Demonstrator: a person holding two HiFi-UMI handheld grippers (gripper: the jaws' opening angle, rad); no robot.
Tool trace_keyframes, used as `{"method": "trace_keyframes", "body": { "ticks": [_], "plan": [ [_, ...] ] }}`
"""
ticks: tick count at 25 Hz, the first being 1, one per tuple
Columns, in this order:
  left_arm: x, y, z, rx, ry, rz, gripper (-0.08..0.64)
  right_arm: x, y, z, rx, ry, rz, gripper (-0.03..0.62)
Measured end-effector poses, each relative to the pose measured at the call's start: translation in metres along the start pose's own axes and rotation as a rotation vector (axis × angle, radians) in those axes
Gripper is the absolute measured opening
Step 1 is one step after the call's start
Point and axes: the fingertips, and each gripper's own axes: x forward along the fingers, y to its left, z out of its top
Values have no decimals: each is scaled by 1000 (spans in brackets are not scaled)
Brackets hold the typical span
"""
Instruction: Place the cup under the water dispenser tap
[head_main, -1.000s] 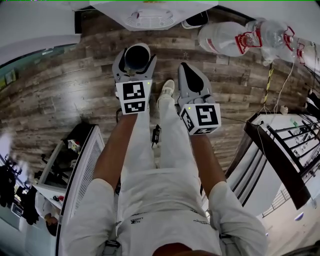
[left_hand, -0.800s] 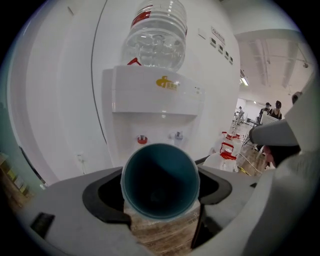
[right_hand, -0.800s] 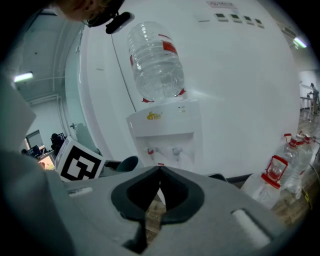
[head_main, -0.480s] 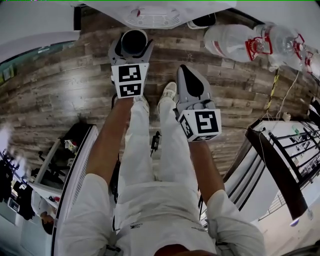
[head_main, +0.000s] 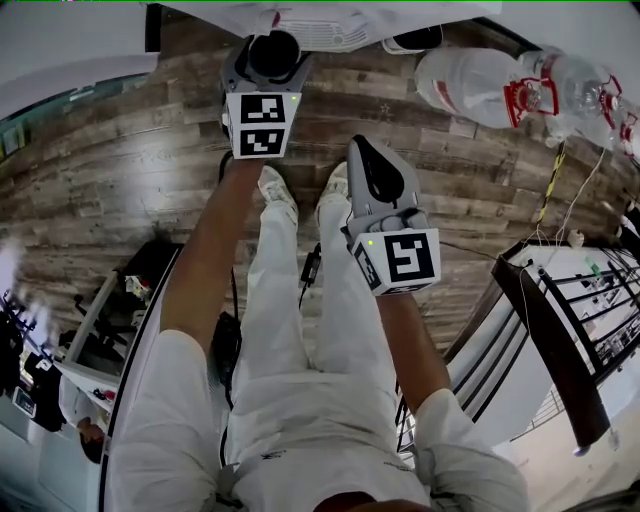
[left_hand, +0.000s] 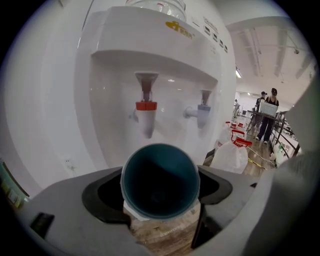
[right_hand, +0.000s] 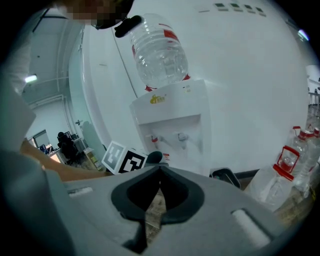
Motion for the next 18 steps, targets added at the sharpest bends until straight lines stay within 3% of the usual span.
{"method": "trace_keyframes", "body": {
  "ticks": [5,12,18],
  "plan": [
    [22,8,-9,-27,5,5,383,0,-10,-9,3,14,-10,-2],
    [41,16,-10,11,-3,7,385,6,-13,-16,-2,29,0,-2],
    [53,22,-10,-4,10,22,388,9,-17,-17,2,28,-6,-2]
  ]
}}
